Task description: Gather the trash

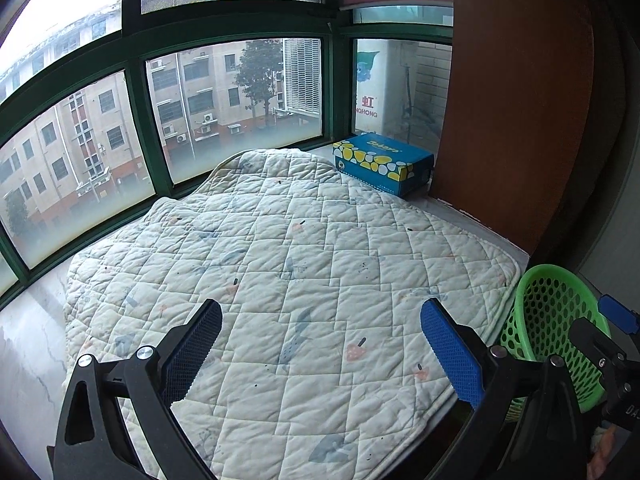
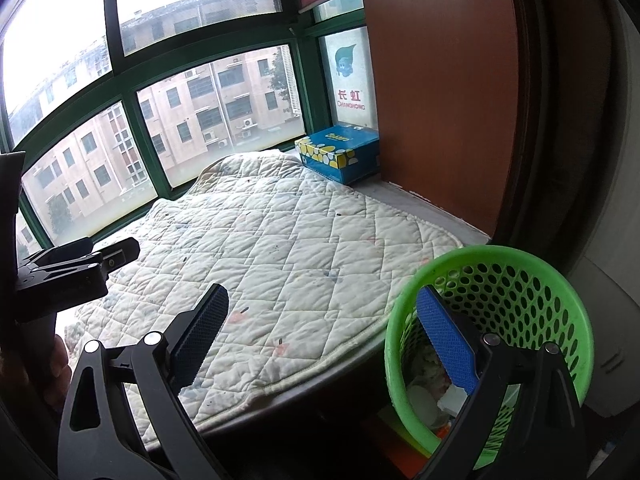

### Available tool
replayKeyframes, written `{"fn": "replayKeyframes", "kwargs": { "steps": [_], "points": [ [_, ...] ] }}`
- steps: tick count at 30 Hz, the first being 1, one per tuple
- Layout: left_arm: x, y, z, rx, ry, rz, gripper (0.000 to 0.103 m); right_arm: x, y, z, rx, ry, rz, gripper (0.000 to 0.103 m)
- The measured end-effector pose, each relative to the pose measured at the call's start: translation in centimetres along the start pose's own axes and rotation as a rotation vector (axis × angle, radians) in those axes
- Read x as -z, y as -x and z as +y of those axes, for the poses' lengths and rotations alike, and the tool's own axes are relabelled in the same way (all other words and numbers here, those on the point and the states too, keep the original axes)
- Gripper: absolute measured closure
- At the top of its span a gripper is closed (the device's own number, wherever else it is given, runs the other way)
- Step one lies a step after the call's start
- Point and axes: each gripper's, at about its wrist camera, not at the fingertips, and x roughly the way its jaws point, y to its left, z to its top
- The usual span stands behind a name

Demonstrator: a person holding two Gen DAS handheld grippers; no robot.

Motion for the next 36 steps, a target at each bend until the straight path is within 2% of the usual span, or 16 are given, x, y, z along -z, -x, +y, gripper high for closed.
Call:
{"fn": "replayKeyframes", "kwargs": {
  "steps": [36],
  "points": [
    [0.25, -0.18, 0.40, -0.024, 0.007, 0.003, 0.007, 0.15, -0.34, 0.63, -0.012, 0.007, 0.011, 0.009]
  ]
}}
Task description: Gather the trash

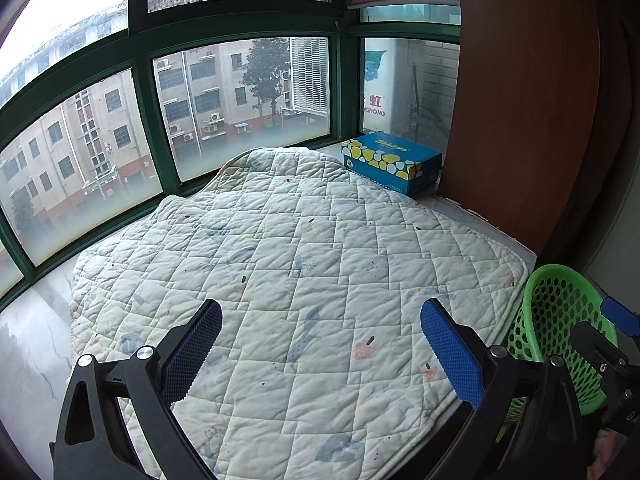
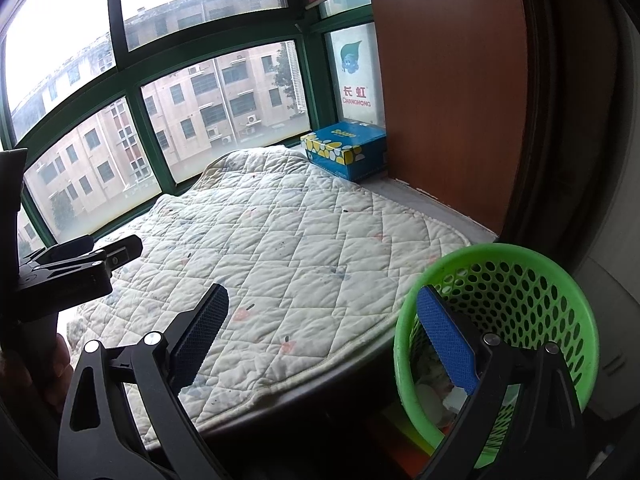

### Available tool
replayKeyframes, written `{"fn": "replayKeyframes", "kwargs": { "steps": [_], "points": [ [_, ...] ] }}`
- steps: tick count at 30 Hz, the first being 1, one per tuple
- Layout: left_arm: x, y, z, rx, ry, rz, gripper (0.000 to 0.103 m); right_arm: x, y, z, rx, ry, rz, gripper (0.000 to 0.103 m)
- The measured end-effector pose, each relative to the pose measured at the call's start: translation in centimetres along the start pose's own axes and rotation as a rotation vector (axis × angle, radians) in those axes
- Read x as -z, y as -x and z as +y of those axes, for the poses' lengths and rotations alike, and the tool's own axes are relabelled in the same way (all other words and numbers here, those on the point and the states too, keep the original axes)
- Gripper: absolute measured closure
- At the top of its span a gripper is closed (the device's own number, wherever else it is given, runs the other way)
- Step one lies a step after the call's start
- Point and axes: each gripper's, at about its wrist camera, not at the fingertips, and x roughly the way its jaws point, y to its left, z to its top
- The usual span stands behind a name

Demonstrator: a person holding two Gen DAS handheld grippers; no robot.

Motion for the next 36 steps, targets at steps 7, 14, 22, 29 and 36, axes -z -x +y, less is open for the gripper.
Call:
{"fn": "replayKeyframes", "kwargs": {
  "steps": [7, 14, 22, 29, 36],
  "points": [
    [0.04, 0.02, 0.02, -0.005, 0.000, -0.001, 0.007, 0.05, 0.02, 0.01, -0.001, -0.001, 0.000, 0.009],
    [0.03, 0.00, 0.01, -0.007, -0.001, -0.001, 0.007, 0.08, 0.00, 0.02, -0.001, -0.001, 0.002, 0.009],
    [0.15, 0.13, 0.17, -0.010, -0.007, -0.008, 0.007, 0.14, -0.06, 0.16, -0.003, 0.000, 0.002, 0.009],
    [0.19, 0.21, 0.02, -0.023, -0.014, -0.011, 0.007, 0.13, -0.07, 0.15, -0.005, -0.002, 0.002, 0.009],
    [0.27, 0.16, 0.29, -0.029, -0.006, -0.007, 0.007, 0.20, -0.17, 0.29, -0.008, -0.002, 0.004, 0.009]
  ]
}}
